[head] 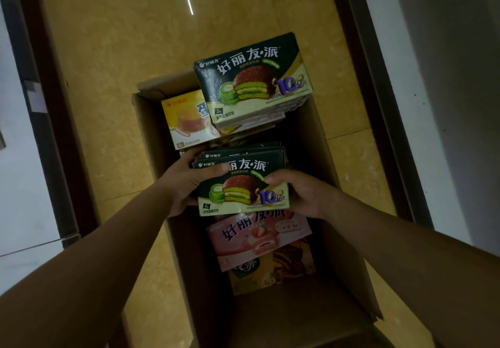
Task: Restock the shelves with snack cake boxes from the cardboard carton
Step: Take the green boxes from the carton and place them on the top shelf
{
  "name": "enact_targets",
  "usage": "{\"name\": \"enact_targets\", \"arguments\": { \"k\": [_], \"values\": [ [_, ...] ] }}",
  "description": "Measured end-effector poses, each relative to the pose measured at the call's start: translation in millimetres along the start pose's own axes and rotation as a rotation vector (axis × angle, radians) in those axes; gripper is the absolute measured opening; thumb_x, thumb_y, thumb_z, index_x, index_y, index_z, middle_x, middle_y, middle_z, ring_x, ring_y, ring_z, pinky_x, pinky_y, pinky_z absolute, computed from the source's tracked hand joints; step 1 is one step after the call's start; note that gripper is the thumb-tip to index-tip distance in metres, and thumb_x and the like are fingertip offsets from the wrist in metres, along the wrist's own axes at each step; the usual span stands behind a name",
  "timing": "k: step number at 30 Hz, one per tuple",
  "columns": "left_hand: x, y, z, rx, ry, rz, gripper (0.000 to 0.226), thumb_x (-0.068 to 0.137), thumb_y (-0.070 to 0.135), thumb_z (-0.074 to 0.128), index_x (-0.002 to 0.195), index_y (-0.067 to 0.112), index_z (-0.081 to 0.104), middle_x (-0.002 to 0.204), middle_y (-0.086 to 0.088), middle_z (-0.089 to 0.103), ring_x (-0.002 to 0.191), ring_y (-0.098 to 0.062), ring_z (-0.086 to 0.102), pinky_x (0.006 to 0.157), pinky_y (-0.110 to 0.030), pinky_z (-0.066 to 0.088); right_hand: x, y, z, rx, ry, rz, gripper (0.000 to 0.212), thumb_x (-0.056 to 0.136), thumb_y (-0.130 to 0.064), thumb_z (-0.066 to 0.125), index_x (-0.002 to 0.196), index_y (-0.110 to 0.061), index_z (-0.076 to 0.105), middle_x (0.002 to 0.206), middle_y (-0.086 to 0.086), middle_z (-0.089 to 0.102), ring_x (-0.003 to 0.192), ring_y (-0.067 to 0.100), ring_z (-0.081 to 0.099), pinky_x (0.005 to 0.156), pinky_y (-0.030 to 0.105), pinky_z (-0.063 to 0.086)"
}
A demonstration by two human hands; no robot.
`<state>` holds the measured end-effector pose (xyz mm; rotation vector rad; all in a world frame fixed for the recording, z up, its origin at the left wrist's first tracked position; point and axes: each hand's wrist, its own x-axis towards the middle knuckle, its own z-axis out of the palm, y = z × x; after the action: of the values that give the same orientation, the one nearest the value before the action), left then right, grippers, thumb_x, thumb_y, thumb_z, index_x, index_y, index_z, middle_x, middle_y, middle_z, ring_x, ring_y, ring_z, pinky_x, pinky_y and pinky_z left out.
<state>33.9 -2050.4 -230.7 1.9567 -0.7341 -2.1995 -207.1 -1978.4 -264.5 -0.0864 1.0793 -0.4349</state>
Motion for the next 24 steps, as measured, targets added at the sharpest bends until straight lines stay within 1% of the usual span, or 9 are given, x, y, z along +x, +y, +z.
{"name": "enact_targets", "arguments": {
  "k": [1, 3, 5, 9, 13, 16, 18, 21, 24],
  "values": [
    [-0.5, -1.7, -0.5, -0.015, -0.011, -0.007, 0.104, 0.02, 0.044, 0.103, 0.114, 0.043, 0.059, 0.106, -0.003, 0.079, 0.09, -0.026, 0.078, 0.068, -0.045, 0.062, -1.9, -0.5, 1.4, -0.006, 0.001, 0.003, 0.008, 0.088, -0.013, 0.066, 0.094, -0.008, 0.068, 0.08, 0.01, 0.076, 0.07, 0.019, 0.074, 0.065, 0.027, 0.06],
    [-3.2, -4.5, 0.2, -0.052, -0.037, -0.021, 0.098, 0.04, 0.037, 0.103, 0.125, 0.044, 0.055, 0.113, -0.005, 0.077, 0.098, -0.03, 0.076, 0.075, -0.05, 0.061, -2.9, -1.2, 1.0, -0.018, 0.004, 0.005, 0.024, 0.075, -0.017, 0.071, 0.098, -0.008, 0.069, 0.087, 0.012, 0.076, 0.076, 0.023, 0.073, 0.071, 0.03, 0.06],
    [-6.3, -8.7, 0.5, -0.093, -0.059, -0.045, 0.098, 0.052, 0.032, 0.1, 0.135, 0.042, 0.049, 0.12, -0.007, 0.074, 0.105, -0.033, 0.073, 0.081, -0.055, 0.06, -7.2, -2.1, 0.7, -0.029, 0.0, 0.013, 0.023, 0.073, -0.016, 0.072, 0.095, -0.008, 0.069, 0.086, 0.012, 0.076, 0.075, 0.022, 0.074, 0.07, 0.03, 0.06],
    [-21.7, -14.6, 3.9, -0.098, -0.161, -0.074, 0.114, 0.032, 0.045, 0.103, 0.135, 0.036, 0.053, 0.121, -0.009, 0.074, 0.107, -0.034, 0.073, 0.082, -0.051, 0.06, -23.9, -1.5, 1.5, 0.009, -0.024, 0.019, 0.017, 0.08, -0.011, 0.07, 0.096, -0.006, 0.068, 0.083, 0.013, 0.077, 0.071, 0.022, 0.074, 0.067, 0.029, 0.062],
    [-46.0, -13.3, 15.0, -0.119, -0.195, -0.066, 0.087, 0.059, 0.044, 0.093, 0.136, 0.03, 0.055, 0.123, -0.009, 0.073, 0.111, -0.032, 0.071, 0.088, -0.05, 0.057, -46.5, -4.8, 4.7, -0.004, -0.055, 0.01, 0.05, 0.065, -0.017, 0.076, 0.114, -0.007, 0.069, 0.099, 0.017, 0.076, 0.084, 0.026, 0.075, 0.073, 0.033, 0.062],
    [-68.8, -11.1, 24.6, -0.181, -0.181, -0.063, 0.09, 0.058, 0.043, 0.094, 0.138, 0.029, 0.054, 0.125, -0.011, 0.072, 0.112, -0.034, 0.071, 0.088, -0.05, 0.058, -65.6, -11.7, 7.5, -0.039, -0.048, -0.027, 0.084, 0.06, -0.022, 0.082, 0.139, -0.01, 0.055, 0.125, 0.025, 0.068, 0.102, 0.035, 0.07, 0.08, 0.04, 0.062],
    [-88.7, -4.3, 33.8, -0.224, -0.165, -0.054, 0.083, 0.066, 0.037, 0.088, 0.14, 0.028, 0.052, 0.125, -0.013, 0.072, 0.112, -0.035, 0.071, 0.085, -0.049, 0.06, -79.7, -18.8, 11.8, -0.066, -0.052, -0.055, 0.093, 0.06, -0.021, 0.083, 0.145, -0.016, 0.048, 0.136, 0.026, 0.062, 0.114, 0.04, 0.065, 0.083, 0.044, 0.061],
    [-119.5, 9.1, 50.4, -0.26, -0.16, -0.046, 0.091, 0.06, 0.035, 0.091, 0.141, 0.02, 0.053, 0.123, -0.016, 0.072, 0.109, -0.036, 0.071, 0.076, -0.043, 0.062, -106.7, -32.3, 19.4, -0.103, -0.053, -0.054, 0.098, 0.057, -0.021, 0.085, 0.146, -0.016, 0.045, 0.137, 0.025, 0.061, 0.125, 0.044, 0.06, 0.09, 0.046, 0.058],
    [-152.1, 26.5, 67.4, -0.266, -0.165, -0.014, 0.108, 0.044, 0.039, 0.101, 0.139, 0.017, 0.056, 0.124, -0.017, 0.071, 0.11, -0.037, 0.071, 0.079, -0.042, 0.061, -141.1, -52.0, 28.9, -0.137, -0.054, -0.07, 0.101, 0.054, -0.021, 0.085, 0.146, -0.012, 0.045, 0.129, 0.023, 0.066, 0.114, 0.04, 0.067, 0.084, 0.043, 0.06]
  ]
}}
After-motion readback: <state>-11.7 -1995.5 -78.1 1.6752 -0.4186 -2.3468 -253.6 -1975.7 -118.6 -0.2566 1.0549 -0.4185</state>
